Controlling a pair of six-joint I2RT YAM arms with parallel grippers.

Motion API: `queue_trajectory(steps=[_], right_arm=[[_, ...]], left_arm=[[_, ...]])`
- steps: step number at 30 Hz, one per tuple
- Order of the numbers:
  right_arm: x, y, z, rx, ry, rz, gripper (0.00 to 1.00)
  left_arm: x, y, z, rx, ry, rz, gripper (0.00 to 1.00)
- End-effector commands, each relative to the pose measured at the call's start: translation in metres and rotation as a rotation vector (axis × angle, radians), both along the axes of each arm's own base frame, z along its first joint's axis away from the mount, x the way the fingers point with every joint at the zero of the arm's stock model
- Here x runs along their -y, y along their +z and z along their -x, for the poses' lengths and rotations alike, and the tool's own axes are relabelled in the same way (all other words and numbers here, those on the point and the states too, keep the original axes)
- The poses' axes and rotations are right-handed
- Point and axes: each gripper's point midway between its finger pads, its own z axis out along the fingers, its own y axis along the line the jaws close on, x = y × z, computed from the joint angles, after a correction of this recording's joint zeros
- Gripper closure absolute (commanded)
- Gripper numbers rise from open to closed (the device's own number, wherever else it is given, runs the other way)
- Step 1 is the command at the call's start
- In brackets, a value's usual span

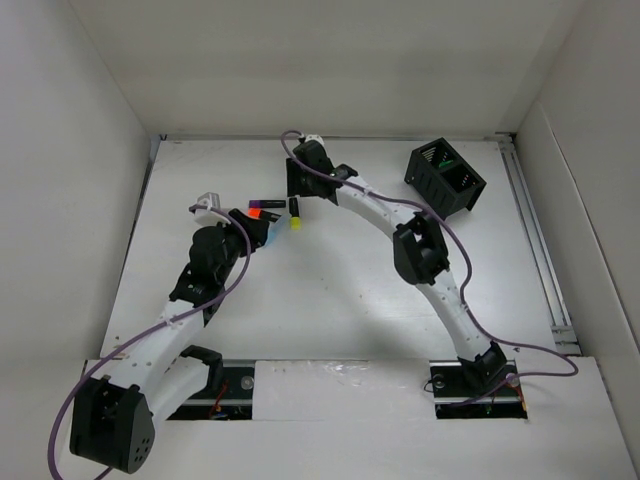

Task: Sort the stationery into containers
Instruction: Pick up the pen from the center of the board.

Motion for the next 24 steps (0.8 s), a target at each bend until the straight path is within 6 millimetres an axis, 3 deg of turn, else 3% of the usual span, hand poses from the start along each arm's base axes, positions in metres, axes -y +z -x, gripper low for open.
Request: queue_trajectory(steps=[1,3,8,15,20,22,23,24], right_arm=[[0.001,-0.006,0.0,-0.009,-0.022,0.029,0.38],[-0.004,-0.006,0.004,-0.009,-0.013,0.029,0.38],[-0.006,-0.032,0.01,-0.042,0.002,0.067,0.38],[-0.013,-0.041,0.018,-0.048,0.01,0.088,0.37],[-0.002,-0.048,0.025,-0.065,-0.027,0.146,0.62],[0.007,-0.057,0.029,-0.068,-0.043,0.172,0.64],[0.009,-0.049,0.029,-0.054,-0.051,0.167,0.74],[0.013,-0.054,0.03,-0.058,-0.059,0.183,0.78]], left_arm=[[0.01,0.032,-0.006,0.083,-0.035,0.039,0.57],[0.008,0.032,-0.006,0.083,-0.025,0.037,0.57],[0.011,0.03,-0.002,0.082,-0.049,0.042,0.57],[0.017,0.034,-0.003,0.094,-0.071,0.061,0.57],[0.019,0.029,-0.004,0.071,-0.083,0.057,0.57],[0.019,0.032,-0.003,0.087,-0.083,0.061,0.57],[0.016,0.03,-0.002,0.089,-0.07,0.059,0.57],[0.014,0.03,-0.003,0.09,-0.059,0.057,0.57]])
